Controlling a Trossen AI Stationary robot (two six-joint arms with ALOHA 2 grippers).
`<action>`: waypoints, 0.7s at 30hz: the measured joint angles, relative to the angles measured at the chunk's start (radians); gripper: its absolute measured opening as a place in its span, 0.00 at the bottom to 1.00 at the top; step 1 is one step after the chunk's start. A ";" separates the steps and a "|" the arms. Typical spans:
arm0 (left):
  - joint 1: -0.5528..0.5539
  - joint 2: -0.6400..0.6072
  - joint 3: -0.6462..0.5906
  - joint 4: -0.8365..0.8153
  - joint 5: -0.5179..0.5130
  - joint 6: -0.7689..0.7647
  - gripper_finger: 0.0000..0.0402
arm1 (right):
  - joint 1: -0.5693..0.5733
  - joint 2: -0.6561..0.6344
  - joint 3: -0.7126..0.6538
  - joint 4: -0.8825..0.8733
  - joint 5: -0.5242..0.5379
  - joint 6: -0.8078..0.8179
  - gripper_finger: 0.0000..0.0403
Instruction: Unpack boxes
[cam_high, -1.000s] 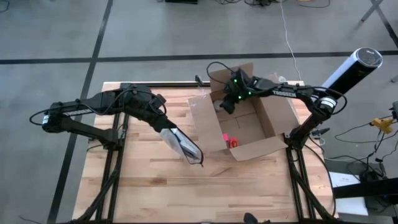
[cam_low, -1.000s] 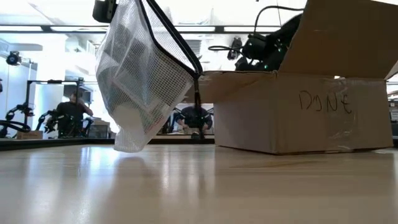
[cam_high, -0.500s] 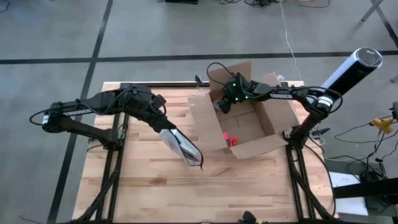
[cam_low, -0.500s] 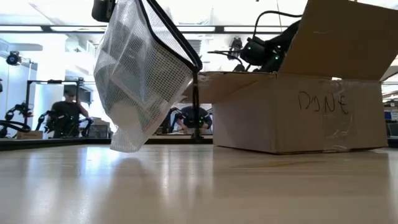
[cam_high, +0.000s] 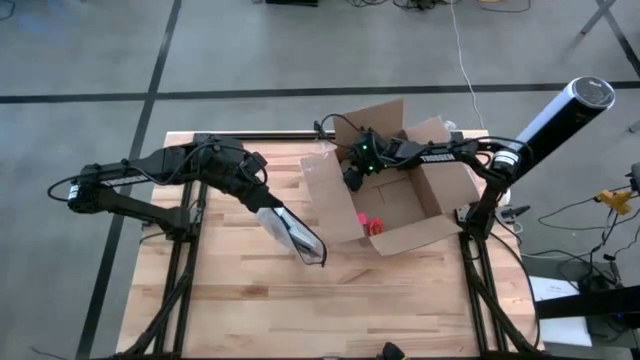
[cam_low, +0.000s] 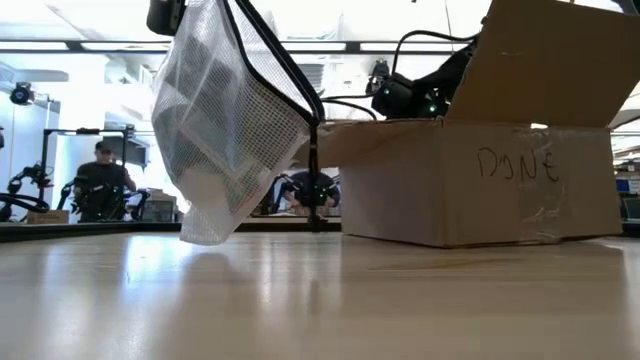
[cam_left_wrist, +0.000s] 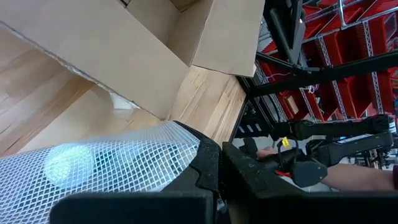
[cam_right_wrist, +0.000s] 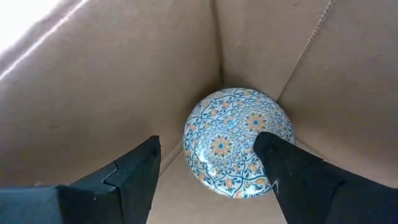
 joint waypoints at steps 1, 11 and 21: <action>0.000 0.000 0.000 0.000 0.000 0.000 0.00 | 0.000 0.002 0.000 0.001 0.003 0.003 0.63; 0.000 0.000 0.000 0.000 0.002 -0.001 0.00 | 0.002 -0.005 -0.011 -0.160 -0.052 0.014 0.68; 0.000 0.000 0.000 -0.004 0.016 0.003 0.00 | 0.002 -0.094 0.003 -0.243 -0.083 -0.008 0.68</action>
